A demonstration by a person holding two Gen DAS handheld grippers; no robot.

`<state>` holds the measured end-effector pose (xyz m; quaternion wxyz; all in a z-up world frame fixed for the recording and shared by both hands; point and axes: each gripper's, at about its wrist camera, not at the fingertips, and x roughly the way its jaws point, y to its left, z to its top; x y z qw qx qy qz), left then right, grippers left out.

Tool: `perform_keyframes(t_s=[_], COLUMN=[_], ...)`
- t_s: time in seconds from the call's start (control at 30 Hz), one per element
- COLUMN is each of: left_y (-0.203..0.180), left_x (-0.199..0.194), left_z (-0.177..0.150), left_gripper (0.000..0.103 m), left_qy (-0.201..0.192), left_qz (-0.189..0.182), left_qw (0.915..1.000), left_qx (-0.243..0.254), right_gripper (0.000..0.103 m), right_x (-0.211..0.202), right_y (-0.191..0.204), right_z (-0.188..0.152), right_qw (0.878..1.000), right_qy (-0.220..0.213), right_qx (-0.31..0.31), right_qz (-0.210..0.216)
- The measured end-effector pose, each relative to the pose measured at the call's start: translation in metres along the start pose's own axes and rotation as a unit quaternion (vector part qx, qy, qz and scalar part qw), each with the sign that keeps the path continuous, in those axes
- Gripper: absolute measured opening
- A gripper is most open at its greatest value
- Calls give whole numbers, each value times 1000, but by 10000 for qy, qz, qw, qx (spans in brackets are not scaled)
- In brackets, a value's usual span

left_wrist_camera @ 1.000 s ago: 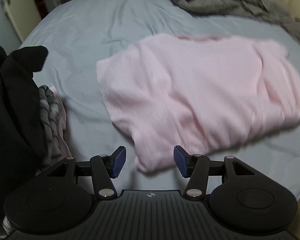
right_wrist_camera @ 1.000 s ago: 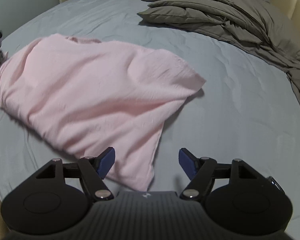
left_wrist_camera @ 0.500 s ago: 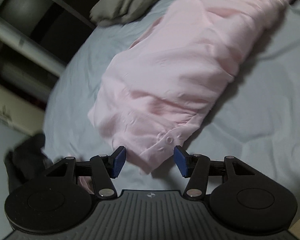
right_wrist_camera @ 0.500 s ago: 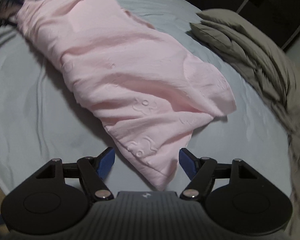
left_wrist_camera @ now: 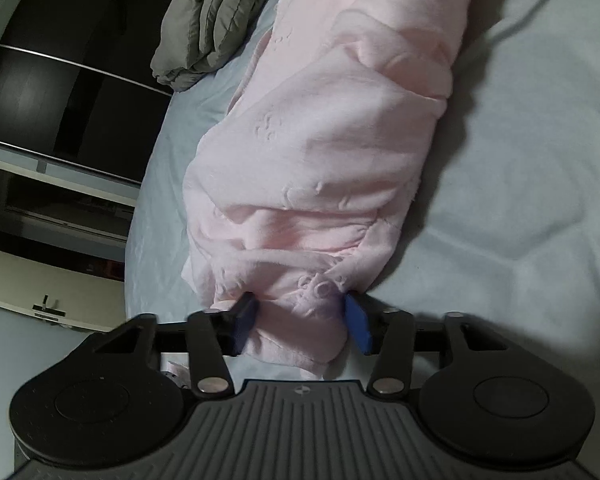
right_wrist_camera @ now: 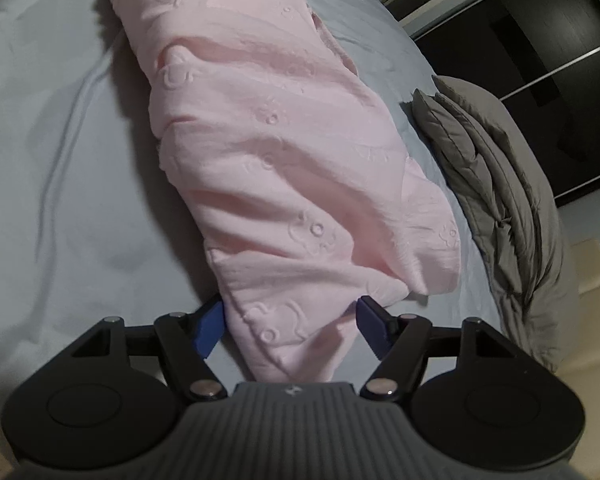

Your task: Fold clothes

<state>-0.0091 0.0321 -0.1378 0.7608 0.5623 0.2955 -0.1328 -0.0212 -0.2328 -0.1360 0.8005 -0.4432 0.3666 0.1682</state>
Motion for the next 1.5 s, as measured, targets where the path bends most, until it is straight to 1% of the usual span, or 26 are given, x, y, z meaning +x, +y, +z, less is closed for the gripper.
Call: perform_keyframes(t_s=[0.03, 0.07, 0.1, 0.13, 0.17, 0.2, 0.23, 0.33, 0.4, 0.5, 0.63, 0.8, 1.0, 1.1, 1.23, 1.3, 1.37, 1.4, 1.47, 1.5], left_y=[1, 1, 2, 4, 6, 7, 11, 25, 35, 44, 47, 39, 25, 17, 4, 3, 11, 15, 27, 32], left_x=[1, 1, 2, 2, -1, -4, -7, -17, -24, -36, -58, -84, -104, -106, -95, -92, -90, -89, -87, -88], left_z=[1, 2, 3, 4, 5, 5, 5, 4, 3, 1, -8, -19, -31, -33, -34, -36, -40, -41, -44, -45], left_gripper=[36, 29, 21, 17, 11, 8, 6, 3, 2, 1, 1, 1, 1, 1, 1, 2, 4, 7, 12, 15], left_qy=[18, 38, 57, 42, 24, 5, -21, -85, -112, -158, -218, -379, -391, -370, -290, -237, -182, -154, -144, -149], left_qz=[-39, -79, -120, -131, -131, -130, -120, -115, -151, -193, -267, -352, -583, -785, -1068, -1263, -1468, -1570, -1714, -1750], left_qw=[10000, 9999, 9999, 9998, 9998, 9998, 9997, 9990, 9982, 9977, 9975, 9976, 9971, 9960, 9939, 9917, 9887, 9869, 9833, 9818], left_qx=[-28, -56, -84, -113, -138, -163, -217, -415, -563, -637, -614, -457, -309, -190, -25, -74, -246, -334, -592, -718], right_gripper=[56, 48, 32, 24, 24, 19, 12, 7, 7, 5, 5, 4, 4, 4, 5, 9, 12, 17, 32, 42], right_x=[1, 2, 3, 4, 5, 6, 5, 0, -6, -16, -29, -46, -67, -71, -64, -62, -62, -62, -62, -61], right_y=[0, 1, 1, 2, 2, 2, -1, -13, -22, -30, -28, -19, -8, -1, 4, 5, -1, -4, -16, -23], right_z=[1, 2, 3, 4, 5, 6, 6, 9, 9, 7, -1, -15, -32, -41, -46, -48, -50, -51, -51, -51], right_qw=[10000, 9999, 9997, 9995, 9992, 9989, 9991, 9995, 9997, 9996, 9994, 9989, 9975, 9960, 9935, 9913, 9892, 9881, 9863, 9854], right_qy=[9, 19, 28, 37, 47, 56, 63, 88, 96, 145, 266, 401, 563, 685, 823, 889, 944, 970, 982, 986], right_qx=[-67, -135, -202, -269, -336, -399, -355, -179, -10, 135, 197, 178, 156, 172, 189, 191, 284, 333, 553, 667], right_qz=[-38, -77, -115, -154, -192, -229, -238, -251, -244, -176, -34, 159, 391, 543, 758, 953, 1083, 1147, 1201, 1217])
